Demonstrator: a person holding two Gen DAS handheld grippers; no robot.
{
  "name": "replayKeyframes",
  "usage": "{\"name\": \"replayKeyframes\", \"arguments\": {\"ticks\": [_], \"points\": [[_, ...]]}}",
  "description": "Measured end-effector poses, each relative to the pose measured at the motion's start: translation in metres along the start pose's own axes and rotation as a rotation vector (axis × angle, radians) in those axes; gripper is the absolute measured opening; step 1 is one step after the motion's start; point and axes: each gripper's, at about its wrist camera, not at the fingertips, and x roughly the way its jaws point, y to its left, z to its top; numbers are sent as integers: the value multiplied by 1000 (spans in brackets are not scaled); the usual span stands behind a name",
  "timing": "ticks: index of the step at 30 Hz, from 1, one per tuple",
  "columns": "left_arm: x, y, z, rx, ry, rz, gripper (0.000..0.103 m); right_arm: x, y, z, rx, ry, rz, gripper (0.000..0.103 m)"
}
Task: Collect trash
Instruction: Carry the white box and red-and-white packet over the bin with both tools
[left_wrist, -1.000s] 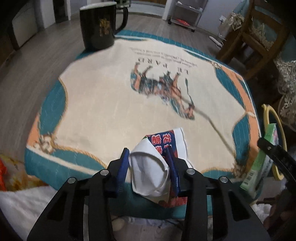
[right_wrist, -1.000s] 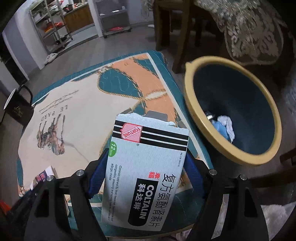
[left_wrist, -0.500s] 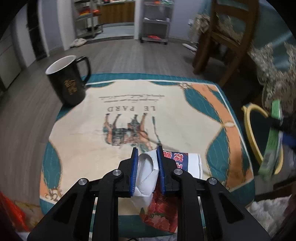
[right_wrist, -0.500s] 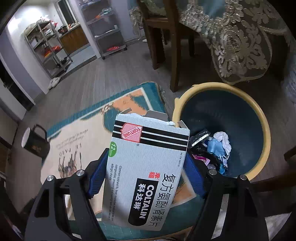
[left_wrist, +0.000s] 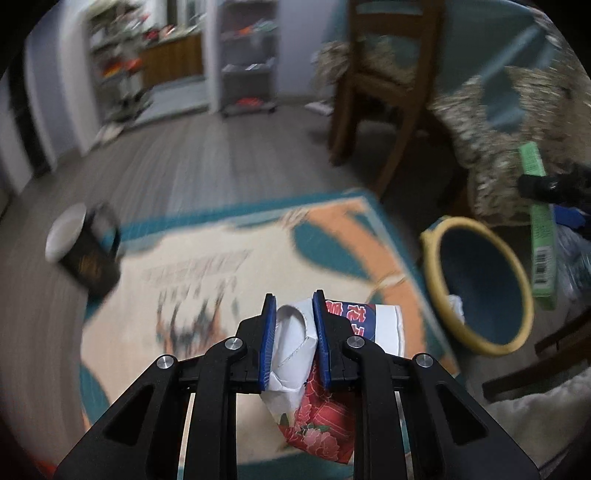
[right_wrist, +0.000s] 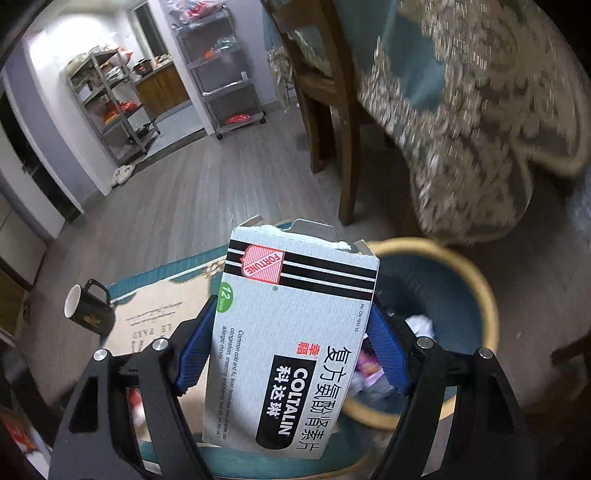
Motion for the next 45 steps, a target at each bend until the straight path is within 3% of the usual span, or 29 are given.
{"name": "replayKeyframes", "arguments": {"ticks": [8,11,14,20,33,45], "points": [[-10,-59,49,215,-73,-121,22,-6,-34,9,-93,-47,-56,75],[2,-77,53,185,-75,-184,22,7,-58,5,-16,5,-33,75],[14,-97,58,150,-55,-243,22,7,-72,6,-22,9,-57,75],[28,-136,65,194,-57,-284,22,6,-102,6,17,6,-91,75],[52,-154,54,251,-6,-264,22,17,-171,4,132,74,-135,75],[71,-162,49,270,33,-258,22,25,-162,8,106,97,-151,75]]}}
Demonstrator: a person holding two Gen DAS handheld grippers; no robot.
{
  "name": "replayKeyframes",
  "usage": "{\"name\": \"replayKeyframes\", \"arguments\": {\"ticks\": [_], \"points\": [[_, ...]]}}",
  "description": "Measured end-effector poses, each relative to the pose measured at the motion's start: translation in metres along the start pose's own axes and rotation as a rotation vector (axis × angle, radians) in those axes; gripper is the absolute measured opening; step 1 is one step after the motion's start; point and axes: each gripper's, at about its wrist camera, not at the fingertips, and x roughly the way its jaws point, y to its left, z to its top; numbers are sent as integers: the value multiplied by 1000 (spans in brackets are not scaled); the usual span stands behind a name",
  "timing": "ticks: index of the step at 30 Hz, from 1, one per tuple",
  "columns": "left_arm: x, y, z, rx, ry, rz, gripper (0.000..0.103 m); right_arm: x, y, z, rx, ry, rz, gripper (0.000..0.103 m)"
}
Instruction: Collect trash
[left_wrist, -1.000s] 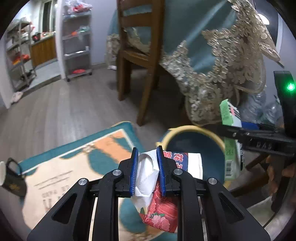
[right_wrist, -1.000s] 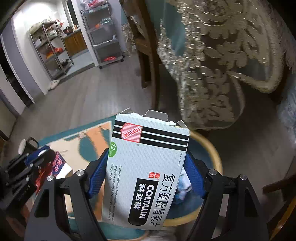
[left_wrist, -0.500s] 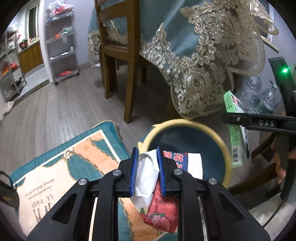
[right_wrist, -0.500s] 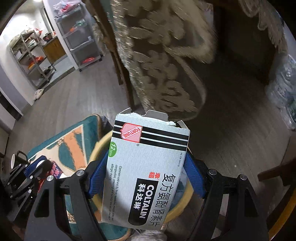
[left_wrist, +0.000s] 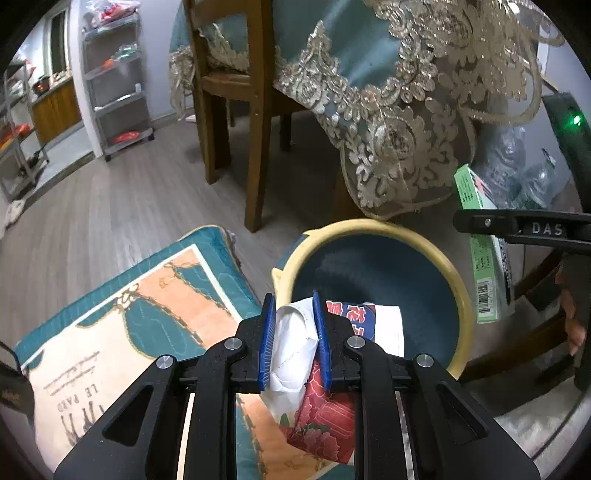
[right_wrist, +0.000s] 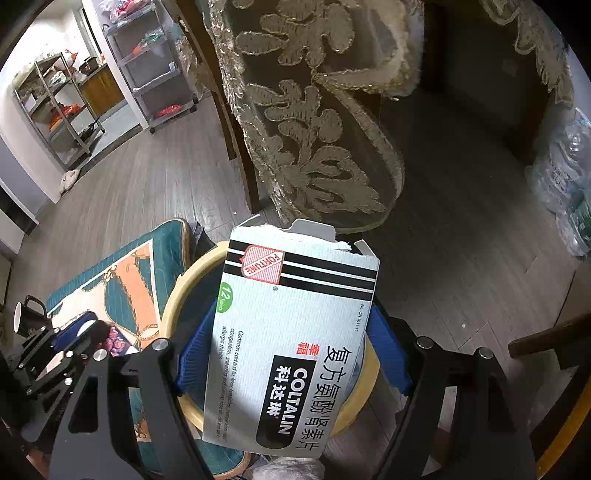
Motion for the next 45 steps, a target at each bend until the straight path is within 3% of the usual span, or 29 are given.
{"name": "replayKeyframes", "arguments": {"ticks": [6,13,16,19,27,40,45], "points": [[12,-13,-1,39,16,-9,22,4,3,0,0,-1,-13,75],[7,-22,1,91,-26,-9,22,0,-2,1,18,-28,-14,76],[6,-19,2,83,-30,-4,28,-2,-4,2,34,-37,-6,76],[4,-16,2,71,-39,12,44,-3,-5,2,43,-46,0,77],[-4,-8,1,58,-49,16,45,-6,-7,3,50,-53,3,77],[-59,13,-20,18,-67,13,45,-38,31,-25,24,-62,28,78],[-90,21,-28,-17,-86,-4,45,-67,53,-47,-37,-137,23,81]]}}
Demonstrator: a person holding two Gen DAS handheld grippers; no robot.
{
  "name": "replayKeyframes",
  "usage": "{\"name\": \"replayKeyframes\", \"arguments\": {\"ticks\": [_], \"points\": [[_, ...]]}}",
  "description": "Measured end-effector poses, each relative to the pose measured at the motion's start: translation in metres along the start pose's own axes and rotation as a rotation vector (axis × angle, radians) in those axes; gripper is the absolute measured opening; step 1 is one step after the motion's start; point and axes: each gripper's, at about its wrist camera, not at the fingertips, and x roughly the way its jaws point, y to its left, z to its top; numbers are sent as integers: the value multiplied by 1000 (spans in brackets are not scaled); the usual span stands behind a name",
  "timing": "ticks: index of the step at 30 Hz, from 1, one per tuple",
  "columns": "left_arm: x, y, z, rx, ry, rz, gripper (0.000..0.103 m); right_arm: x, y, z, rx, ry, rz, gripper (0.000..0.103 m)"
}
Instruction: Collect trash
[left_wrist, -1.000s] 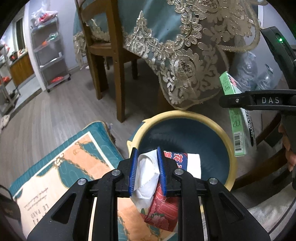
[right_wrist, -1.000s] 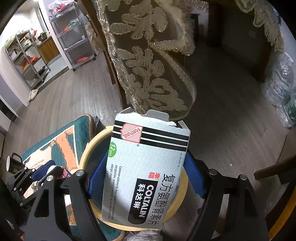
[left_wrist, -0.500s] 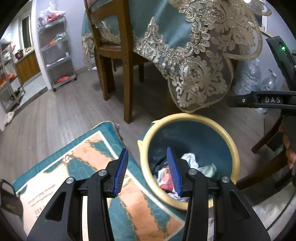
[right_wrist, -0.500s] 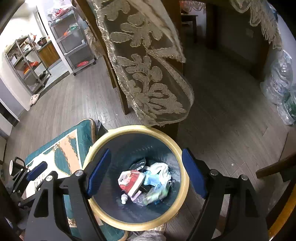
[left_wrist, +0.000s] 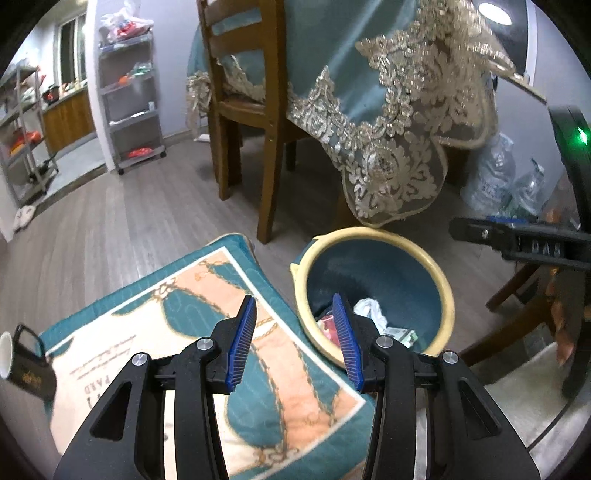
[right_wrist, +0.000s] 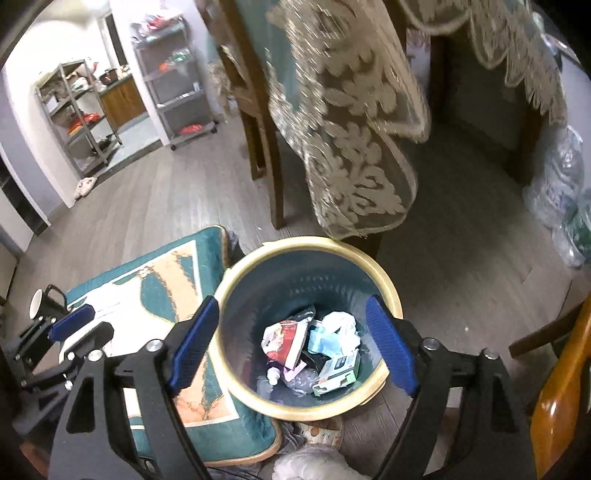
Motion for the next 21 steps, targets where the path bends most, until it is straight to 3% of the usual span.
{"name": "replayKeyframes", "arguments": {"ticks": [6,11,13,16,21], "points": [[-37,10,-8,-24,-31,1,59,-32,17,-24,-9,-63,42,85],[-66,19,-14,-27,-67,36,84,-54,32,-40,-28,-124,43,98],[-77,24,-16,-41,-85,50,92,-63,35,-49,-20,-143,32,97],[-86,25,-14,-38,-111,80,95,-65,37,-59,0,-132,26,97],[-85,10,-14,51,-142,156,96,-64,35,-67,27,-118,-11,97]]}}
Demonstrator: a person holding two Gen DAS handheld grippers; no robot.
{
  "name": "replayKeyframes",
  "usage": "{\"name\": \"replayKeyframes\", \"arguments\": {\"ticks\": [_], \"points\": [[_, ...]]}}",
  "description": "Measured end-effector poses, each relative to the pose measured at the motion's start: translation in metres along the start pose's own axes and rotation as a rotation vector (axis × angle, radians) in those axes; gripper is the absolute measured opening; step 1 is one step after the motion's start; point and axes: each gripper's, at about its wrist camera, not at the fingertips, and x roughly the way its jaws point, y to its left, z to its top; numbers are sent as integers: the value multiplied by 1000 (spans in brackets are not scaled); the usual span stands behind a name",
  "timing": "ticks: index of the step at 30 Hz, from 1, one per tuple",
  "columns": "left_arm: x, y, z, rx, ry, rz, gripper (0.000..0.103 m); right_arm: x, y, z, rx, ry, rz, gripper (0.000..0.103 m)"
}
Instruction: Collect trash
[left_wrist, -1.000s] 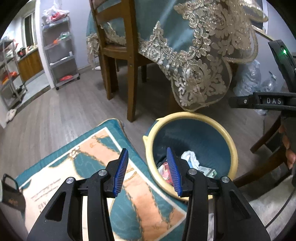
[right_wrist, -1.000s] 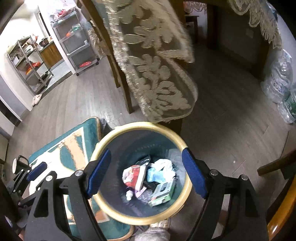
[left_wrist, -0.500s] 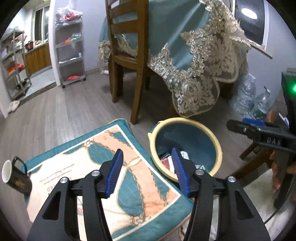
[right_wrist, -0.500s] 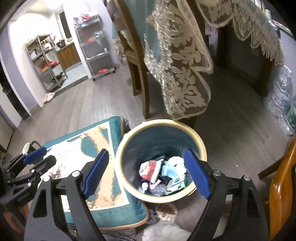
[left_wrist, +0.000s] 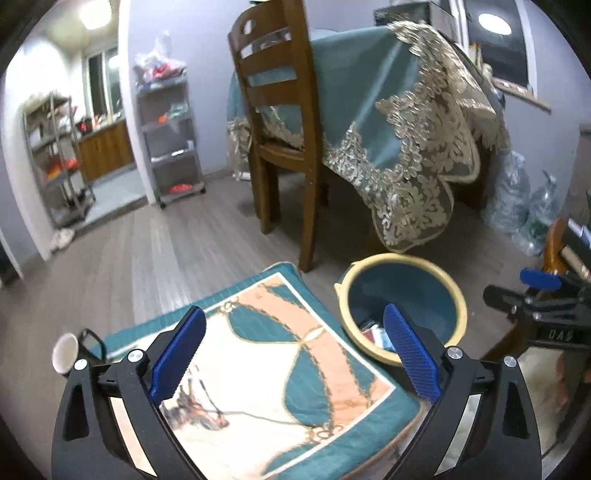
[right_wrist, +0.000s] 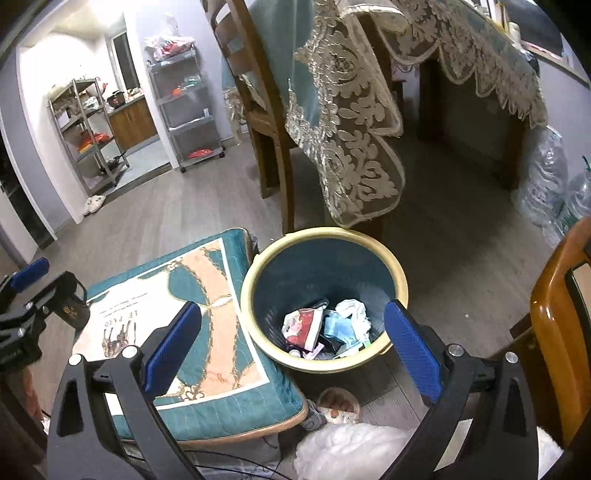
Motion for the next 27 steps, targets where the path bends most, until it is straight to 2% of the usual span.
{"name": "replayKeyframes", "arguments": {"ticks": [3,10,20,27], "points": [[5,-7,1,18,4,0,97,0,-5,0,24,-10,-11,97],[16,-8,0,-14,22,-1,98,1,-12,0,52,-18,-32,97],[21,-17,-2,28,30,21,98,2,-12,0,57,-17,-41,97],[24,-13,-2,3,40,19,98,2,-12,0,57,-18,-41,97]]}}
